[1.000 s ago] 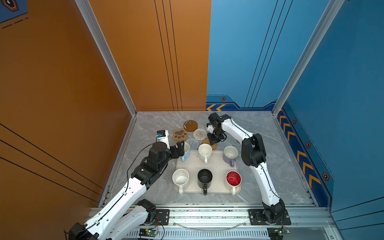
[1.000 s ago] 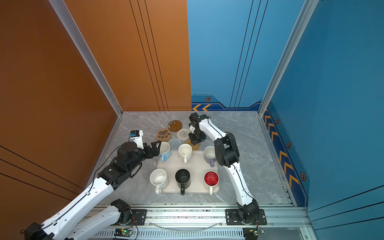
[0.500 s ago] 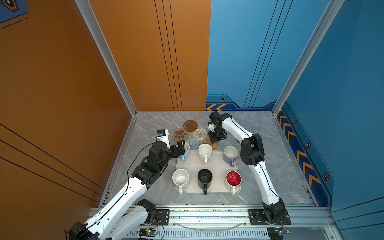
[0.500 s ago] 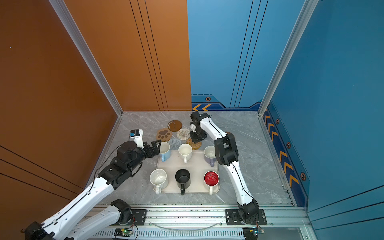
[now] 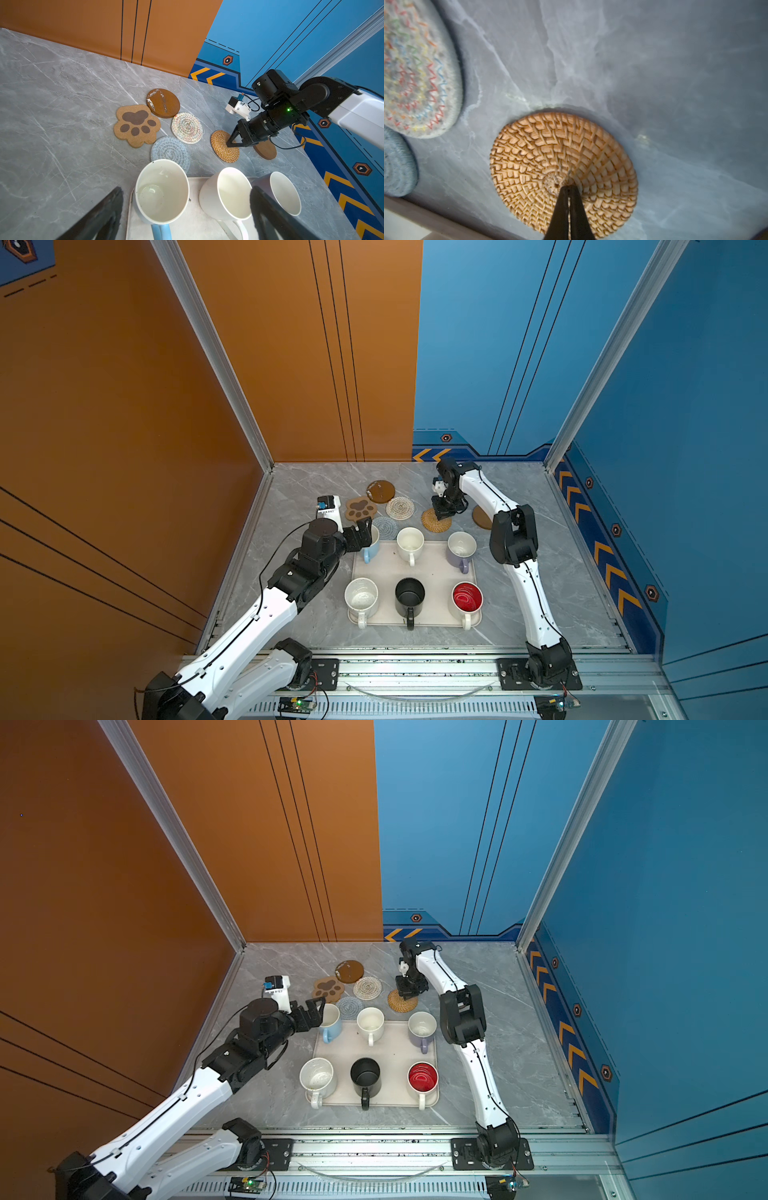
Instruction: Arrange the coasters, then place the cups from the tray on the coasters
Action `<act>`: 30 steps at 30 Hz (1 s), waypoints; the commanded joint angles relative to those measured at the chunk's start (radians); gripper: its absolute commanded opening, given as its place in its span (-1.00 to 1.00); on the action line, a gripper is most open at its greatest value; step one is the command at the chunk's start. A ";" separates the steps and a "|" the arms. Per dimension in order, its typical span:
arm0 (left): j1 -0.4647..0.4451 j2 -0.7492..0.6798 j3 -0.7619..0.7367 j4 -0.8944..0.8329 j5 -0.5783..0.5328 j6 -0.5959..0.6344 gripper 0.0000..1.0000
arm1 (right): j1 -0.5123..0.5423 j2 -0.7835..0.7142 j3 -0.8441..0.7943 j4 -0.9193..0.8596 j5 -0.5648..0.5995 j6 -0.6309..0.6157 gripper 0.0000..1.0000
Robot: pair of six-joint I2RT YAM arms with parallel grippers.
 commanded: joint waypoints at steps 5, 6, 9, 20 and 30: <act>-0.017 0.034 0.046 0.015 0.026 0.013 0.91 | -0.040 0.068 0.009 -0.044 0.070 0.023 -1.00; -0.020 0.037 0.043 0.017 0.023 0.013 0.91 | -0.046 0.070 0.010 -0.044 0.073 0.023 -1.00; -0.023 0.041 0.044 0.022 0.020 0.011 0.91 | -0.061 0.074 0.017 -0.043 0.079 0.025 -1.00; -0.032 0.071 0.067 0.026 0.016 0.015 0.91 | -0.100 0.087 0.043 -0.042 0.083 0.034 -1.00; -0.040 0.079 0.076 0.025 0.011 0.015 0.90 | -0.114 0.089 0.032 -0.042 0.106 0.033 -1.00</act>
